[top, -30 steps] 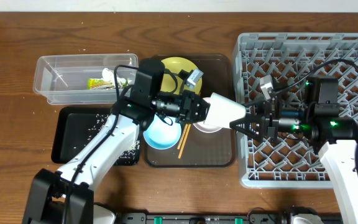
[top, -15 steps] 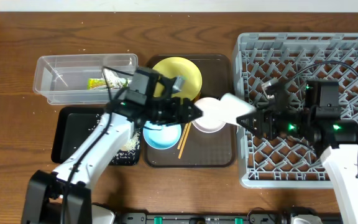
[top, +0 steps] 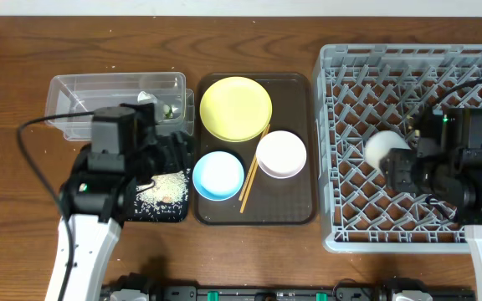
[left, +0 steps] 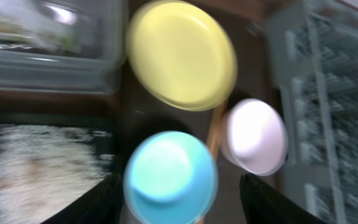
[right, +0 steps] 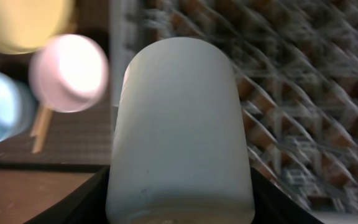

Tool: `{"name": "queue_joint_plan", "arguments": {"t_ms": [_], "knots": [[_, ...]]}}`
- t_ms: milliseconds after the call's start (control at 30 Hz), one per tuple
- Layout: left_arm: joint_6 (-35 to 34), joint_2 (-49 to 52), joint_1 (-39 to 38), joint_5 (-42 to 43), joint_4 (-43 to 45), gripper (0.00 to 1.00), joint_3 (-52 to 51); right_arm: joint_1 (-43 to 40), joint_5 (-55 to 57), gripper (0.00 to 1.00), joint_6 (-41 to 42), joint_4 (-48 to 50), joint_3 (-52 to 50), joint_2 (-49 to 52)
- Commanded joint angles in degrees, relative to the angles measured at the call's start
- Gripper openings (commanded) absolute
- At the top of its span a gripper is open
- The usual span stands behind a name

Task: Sort waste into correct bins and load items into the dishwasher rack
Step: 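Place the white cup upside down in the dish rack with the right gripper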

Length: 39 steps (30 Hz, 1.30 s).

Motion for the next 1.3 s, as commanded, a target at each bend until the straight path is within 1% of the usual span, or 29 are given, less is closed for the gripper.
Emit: {"name": "queue_joint_plan", "arguments": {"t_ms": [0,167,467,633,767,833,867,900,933,967,1000,1033,1067,1100,1133,1267], "knots": [[1.3,-1.8,1.0,-9.9,-1.4,0.63,0.3,-2.7,9.4,0.01,6.6,-1.9,0.6,1.8],[1.3,-1.8,1.0,-10.5,-2.2,0.63,0.2,-7.8,9.9,0.01,6.8,-6.0,-0.2,5.9],[1.2,-1.4,1.0,-10.5,-2.2,0.63,0.2,-16.0,10.0,0.01,6.6,-6.2,-2.7,11.4],[1.3,-1.4,1.0,-10.5,-2.2,0.63,0.2,-18.2,10.0,0.01,6.5,-6.4,-3.4,13.5],[1.3,-1.4,1.0,-10.5,-2.2,0.63,0.2,-18.3,10.0,0.01,6.5,-5.4,-5.7,14.7],[1.2,-1.4,1.0,-10.5,-2.2,0.63,0.2,-18.3,10.0,0.04,6.5,-4.0,-7.2,15.3],[1.2,-1.4,1.0,-10.5,-2.2,0.63,0.2,-18.3,10.0,0.08,6.5,-3.2,-7.8,15.5],[1.2,-1.4,1.0,-10.5,-2.2,0.63,0.2,-18.3,10.0,0.20,6.5,-2.3,-8.4,15.6],[1.3,-1.4,1.0,-10.5,-2.2,0.63,0.2,-18.3,9.7,0.38,6.5,-1.1,-9.1,15.7],[1.3,-1.4,1.0,-10.5,-2.2,0.63,0.2,-18.3,9.5,0.42,6.5,-0.5,-9.4,15.7],[1.3,-1.4,1.0,-10.5,-2.3,0.63,0.2,-18.3,9.3,0.51,6.5,-0.2,-9.5,15.7],[1.3,-1.4,1.0,-10.5,-2.4,0.63,0.2,-18.3,9.3,0.65,6.5,-0.1,-9.5,15.7],[1.3,-1.4,1.0,-10.5,-2.6,0.65,0.2,-18.3,9.3,0.87,6.5,-0.1,-9.5,15.7],[1.3,-1.4,1.0,-10.5,-2.8,0.67,0.2,-18.3,9.3,0.97,6.5,-0.1,-9.5,15.7],[1.3,-1.4,1.0,-10.5,-3.0,0.68,0.2,-18.3,9.3,0.99,6.5,-0.1,-9.5,15.7],[1.3,-1.4,1.0,-10.5,-3.6,0.70,0.2,-18.3,7.0,0.99,6.5,-0.3,-9.2,15.6]]}}
